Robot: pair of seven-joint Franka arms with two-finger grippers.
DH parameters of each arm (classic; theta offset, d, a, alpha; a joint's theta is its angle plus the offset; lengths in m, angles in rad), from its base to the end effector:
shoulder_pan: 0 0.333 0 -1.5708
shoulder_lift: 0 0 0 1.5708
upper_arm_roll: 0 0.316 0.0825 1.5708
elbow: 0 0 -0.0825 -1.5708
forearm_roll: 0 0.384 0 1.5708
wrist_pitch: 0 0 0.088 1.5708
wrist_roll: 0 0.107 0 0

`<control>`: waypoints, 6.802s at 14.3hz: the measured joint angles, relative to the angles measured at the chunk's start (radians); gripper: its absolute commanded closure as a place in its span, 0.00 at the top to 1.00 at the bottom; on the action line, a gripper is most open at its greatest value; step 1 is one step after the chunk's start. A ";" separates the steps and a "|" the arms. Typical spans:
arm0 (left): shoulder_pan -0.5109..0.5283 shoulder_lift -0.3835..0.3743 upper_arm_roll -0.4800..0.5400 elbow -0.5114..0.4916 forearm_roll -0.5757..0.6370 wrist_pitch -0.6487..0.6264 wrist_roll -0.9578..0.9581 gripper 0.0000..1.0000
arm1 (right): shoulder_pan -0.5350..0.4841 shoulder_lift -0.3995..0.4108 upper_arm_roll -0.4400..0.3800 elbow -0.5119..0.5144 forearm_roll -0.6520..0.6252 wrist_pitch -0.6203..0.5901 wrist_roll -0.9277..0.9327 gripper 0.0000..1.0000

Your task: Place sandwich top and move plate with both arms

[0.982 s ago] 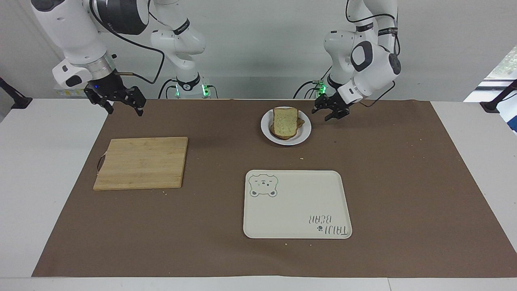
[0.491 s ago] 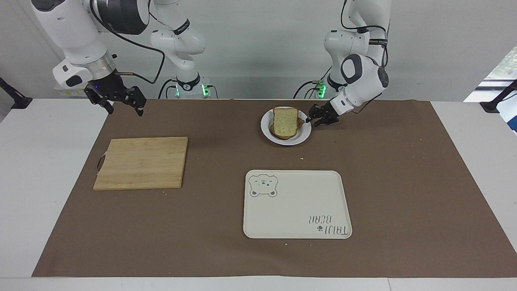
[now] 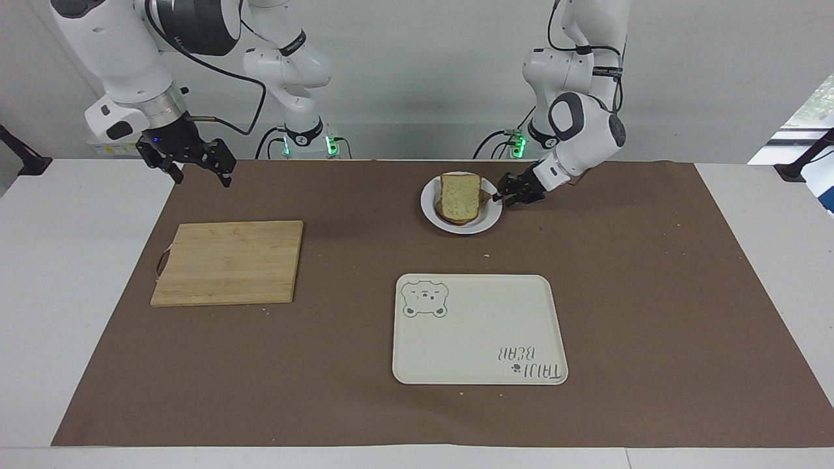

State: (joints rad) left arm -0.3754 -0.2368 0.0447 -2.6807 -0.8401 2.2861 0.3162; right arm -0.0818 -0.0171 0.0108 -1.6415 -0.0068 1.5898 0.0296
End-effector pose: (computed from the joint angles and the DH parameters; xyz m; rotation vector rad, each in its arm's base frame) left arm 0.3649 -0.1443 0.3038 2.5449 -0.0372 -0.2024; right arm 0.5478 -0.0396 0.6022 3.1309 -0.1572 -0.0545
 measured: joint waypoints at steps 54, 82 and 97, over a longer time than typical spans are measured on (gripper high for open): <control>0.329 0.675 -0.158 0.858 -0.318 -0.003 0.233 0.76 | 0.000 0.000 0.000 0.001 0.000 0.000 0.000 1.00; 0.339 0.220 -0.087 1.252 0.853 -0.912 -0.176 1.00 | 0.000 0.000 0.000 0.002 0.000 0.000 0.000 1.00; 0.347 0.158 -0.074 1.076 0.834 -0.811 -0.185 1.00 | 0.000 0.000 0.000 0.002 0.000 0.000 0.000 1.00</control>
State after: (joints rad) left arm -0.0288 -0.0788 -0.0289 -1.6051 -0.0058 1.4750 0.1309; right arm -0.0818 -0.0167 0.0111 -1.6398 -0.0068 1.5898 0.0296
